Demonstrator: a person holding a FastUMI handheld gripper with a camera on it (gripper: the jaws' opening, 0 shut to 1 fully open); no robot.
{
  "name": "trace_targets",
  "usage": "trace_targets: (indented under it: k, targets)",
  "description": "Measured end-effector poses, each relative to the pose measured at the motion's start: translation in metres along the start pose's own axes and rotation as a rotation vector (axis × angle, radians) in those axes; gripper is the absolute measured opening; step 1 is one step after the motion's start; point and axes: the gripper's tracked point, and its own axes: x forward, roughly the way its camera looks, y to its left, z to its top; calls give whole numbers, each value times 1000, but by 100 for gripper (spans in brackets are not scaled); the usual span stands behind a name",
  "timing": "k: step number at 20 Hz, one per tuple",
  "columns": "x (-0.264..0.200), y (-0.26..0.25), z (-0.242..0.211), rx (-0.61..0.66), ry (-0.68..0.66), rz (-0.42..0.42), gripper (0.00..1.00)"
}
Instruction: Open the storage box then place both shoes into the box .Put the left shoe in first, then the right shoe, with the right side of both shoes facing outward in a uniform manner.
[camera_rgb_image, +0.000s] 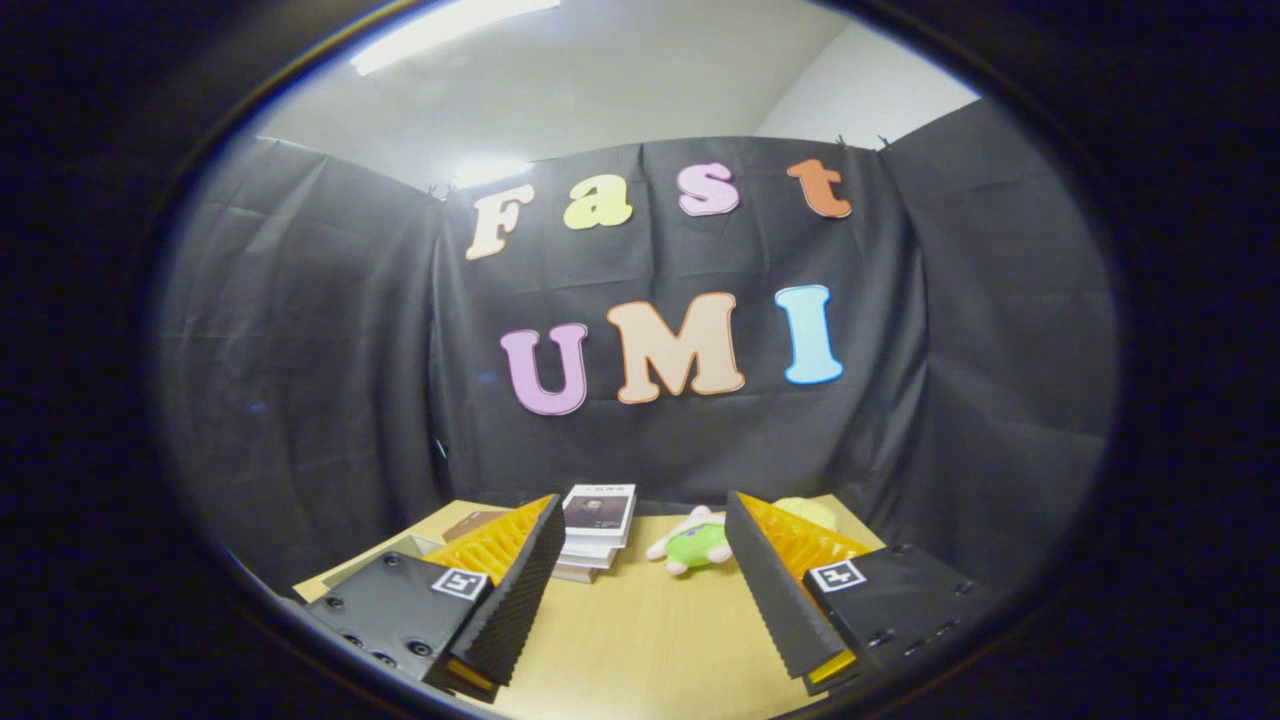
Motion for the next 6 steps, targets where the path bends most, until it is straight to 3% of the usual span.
trace_targets:
  k: [6]
  targets:
    - [-4, -10, 11, 0, -40, -43, 100]
